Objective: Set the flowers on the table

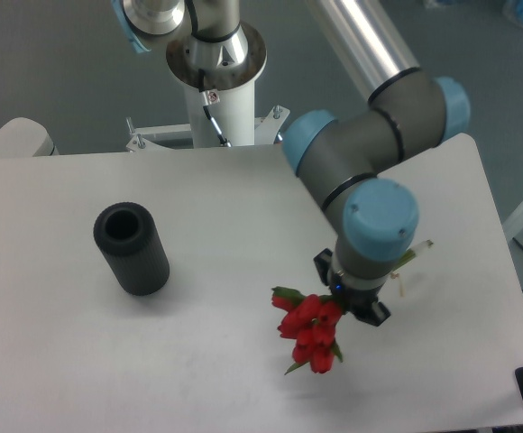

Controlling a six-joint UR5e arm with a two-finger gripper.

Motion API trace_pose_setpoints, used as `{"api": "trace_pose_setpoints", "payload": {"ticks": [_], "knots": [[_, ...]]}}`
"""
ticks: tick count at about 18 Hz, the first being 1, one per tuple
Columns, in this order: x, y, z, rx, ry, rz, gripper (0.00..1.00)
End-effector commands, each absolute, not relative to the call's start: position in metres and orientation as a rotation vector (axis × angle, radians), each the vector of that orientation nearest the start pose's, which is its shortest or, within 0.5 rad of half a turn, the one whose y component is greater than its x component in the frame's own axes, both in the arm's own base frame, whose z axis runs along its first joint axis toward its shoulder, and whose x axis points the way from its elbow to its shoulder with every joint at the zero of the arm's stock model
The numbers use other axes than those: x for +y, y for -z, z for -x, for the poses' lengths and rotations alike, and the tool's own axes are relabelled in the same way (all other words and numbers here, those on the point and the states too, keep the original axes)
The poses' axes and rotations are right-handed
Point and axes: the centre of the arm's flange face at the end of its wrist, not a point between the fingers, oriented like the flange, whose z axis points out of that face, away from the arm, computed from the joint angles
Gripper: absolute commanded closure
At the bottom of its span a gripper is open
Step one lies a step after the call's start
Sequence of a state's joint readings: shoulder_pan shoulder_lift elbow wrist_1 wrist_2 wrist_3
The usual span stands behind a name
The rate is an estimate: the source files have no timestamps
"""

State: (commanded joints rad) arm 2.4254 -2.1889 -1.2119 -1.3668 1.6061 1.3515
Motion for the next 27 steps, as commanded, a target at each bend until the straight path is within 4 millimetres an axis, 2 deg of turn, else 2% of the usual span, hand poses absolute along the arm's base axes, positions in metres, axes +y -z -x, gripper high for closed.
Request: {"api": "trace_pose_setpoints", "payload": {"ticks": [3, 7, 9, 12, 15, 16, 17, 18, 19, 23, 27], "knots": [[0.59, -0.285, 0.436, 0.764, 0.079, 3.113, 0.94], [0.611, -0.272, 0.405, 0.789, 0.108, 3.12, 0.93], [0.617, -0.265, 0.384, 0.787, 0.134, 3.124, 0.92], [0.618, -0.259, 0.375, 0.778, 0.158, 3.128, 0.88], [0.615, -0.257, 0.371, 0.774, 0.182, 3.121, 0.76], [0.613, -0.256, 0.368, 0.775, 0.19, 3.124, 0.65], [0.609, -0.251, 0.365, 0.775, 0.21, 3.127, 0.45], [0.607, -0.25, 0.363, 0.776, 0.214, 3.128, 0.15], [0.607, -0.248, 0.363, 0.772, 0.213, 3.133, 0.0], [0.608, -0.251, 0.364, 0.775, 0.193, 3.125, 0.0], [0.606, -0.263, 0.376, 0.766, 0.161, 3.115, 0.0]]}}
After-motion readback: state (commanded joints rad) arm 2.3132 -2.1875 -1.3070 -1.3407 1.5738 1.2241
